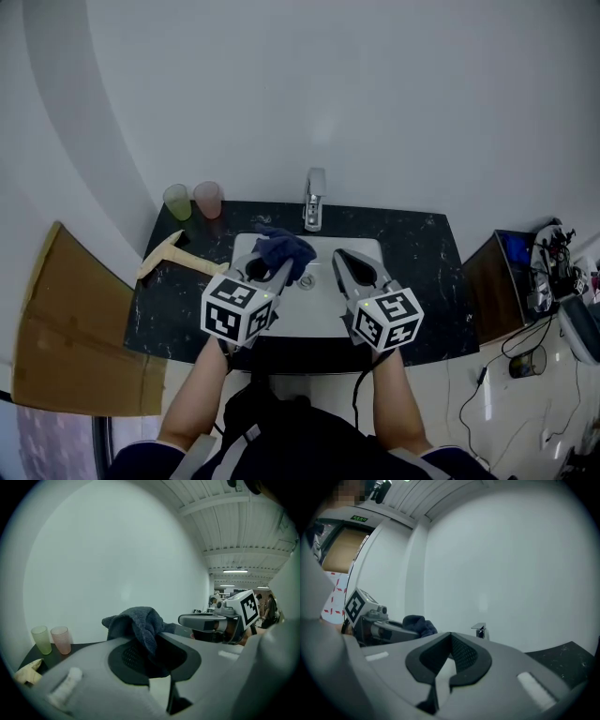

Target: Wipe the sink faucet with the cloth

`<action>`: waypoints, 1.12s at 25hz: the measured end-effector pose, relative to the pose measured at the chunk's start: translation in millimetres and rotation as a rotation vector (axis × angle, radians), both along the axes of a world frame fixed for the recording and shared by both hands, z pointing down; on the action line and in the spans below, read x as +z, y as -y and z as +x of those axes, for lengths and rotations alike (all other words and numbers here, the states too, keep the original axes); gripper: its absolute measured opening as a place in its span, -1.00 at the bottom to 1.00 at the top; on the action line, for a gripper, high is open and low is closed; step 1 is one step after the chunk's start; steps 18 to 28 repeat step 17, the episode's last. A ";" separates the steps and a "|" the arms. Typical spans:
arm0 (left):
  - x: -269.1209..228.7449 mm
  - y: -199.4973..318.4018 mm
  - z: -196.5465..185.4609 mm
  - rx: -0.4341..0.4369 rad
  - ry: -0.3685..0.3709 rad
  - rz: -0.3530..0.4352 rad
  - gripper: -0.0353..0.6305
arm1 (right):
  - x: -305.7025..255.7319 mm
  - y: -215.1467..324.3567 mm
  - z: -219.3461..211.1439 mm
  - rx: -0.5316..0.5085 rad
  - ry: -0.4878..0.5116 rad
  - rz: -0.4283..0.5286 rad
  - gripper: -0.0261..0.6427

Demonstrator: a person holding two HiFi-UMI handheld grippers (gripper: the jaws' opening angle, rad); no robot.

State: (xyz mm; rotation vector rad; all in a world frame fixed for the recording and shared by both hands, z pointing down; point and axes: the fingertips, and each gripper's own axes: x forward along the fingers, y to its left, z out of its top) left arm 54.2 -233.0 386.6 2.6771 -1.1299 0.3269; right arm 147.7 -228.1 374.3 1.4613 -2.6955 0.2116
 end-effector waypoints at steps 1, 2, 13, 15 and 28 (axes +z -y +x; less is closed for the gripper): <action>0.3 -1.9 1.0 -0.005 0.000 0.000 -0.73 | -0.6 -2.3 0.7 -0.006 0.000 0.002 -0.91; 0.4 -3.5 2.1 -0.009 0.000 0.000 -0.73 | -1.4 -4.3 1.6 -0.010 0.001 0.004 -0.91; 3.1 -23.2 8.0 -0.023 0.006 -0.004 -0.73 | -6.7 -20.2 4.2 -0.032 0.020 0.019 -0.91; 3.2 -25.1 7.8 -0.023 0.006 -0.005 -0.73 | -8.2 -22.5 3.5 -0.036 0.021 0.023 -0.91; 3.0 -26.7 7.5 -0.024 0.006 -0.005 -0.73 | -10.3 -24.5 2.8 -0.040 0.021 0.027 -0.90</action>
